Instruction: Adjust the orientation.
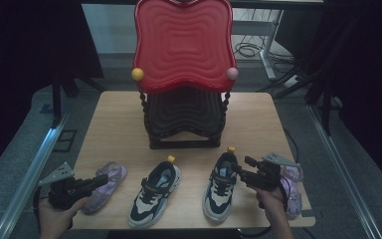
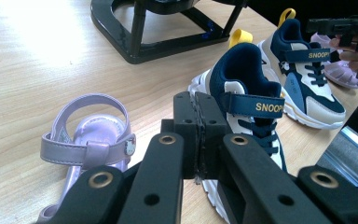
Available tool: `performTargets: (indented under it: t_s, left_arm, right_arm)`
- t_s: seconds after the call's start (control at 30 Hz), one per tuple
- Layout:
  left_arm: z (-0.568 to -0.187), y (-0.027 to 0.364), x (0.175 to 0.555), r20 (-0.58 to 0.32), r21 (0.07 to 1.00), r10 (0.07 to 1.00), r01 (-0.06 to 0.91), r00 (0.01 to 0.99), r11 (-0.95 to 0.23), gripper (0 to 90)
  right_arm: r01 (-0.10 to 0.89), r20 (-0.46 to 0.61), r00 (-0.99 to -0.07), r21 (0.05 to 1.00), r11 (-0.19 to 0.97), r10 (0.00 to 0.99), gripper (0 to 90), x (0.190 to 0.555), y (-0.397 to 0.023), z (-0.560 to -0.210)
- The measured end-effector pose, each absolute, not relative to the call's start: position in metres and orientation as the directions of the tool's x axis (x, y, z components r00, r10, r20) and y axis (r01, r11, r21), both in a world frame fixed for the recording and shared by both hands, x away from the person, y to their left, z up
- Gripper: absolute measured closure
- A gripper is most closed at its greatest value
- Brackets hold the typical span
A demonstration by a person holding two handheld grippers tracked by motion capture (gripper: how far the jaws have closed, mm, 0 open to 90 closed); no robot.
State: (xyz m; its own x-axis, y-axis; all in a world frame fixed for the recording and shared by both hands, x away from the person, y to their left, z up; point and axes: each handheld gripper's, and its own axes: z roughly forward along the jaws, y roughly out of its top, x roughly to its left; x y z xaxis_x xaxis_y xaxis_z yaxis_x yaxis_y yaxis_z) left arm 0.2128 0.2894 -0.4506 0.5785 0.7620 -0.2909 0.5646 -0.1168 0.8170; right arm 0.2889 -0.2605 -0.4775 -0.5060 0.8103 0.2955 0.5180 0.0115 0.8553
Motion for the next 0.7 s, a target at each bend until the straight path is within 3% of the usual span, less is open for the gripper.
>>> performTargets:
  t_s: [0.7]
  left_arm:
    - [-0.479, 0.322, 0.180, -0.264, 0.749, 0.827, 0.645, 0.496, -0.148, 87.3]
  right_arm:
    - [0.523, 0.275, -0.484, 0.852, 0.022, 0.831, 30.9, 0.288, -0.260, -0.480]
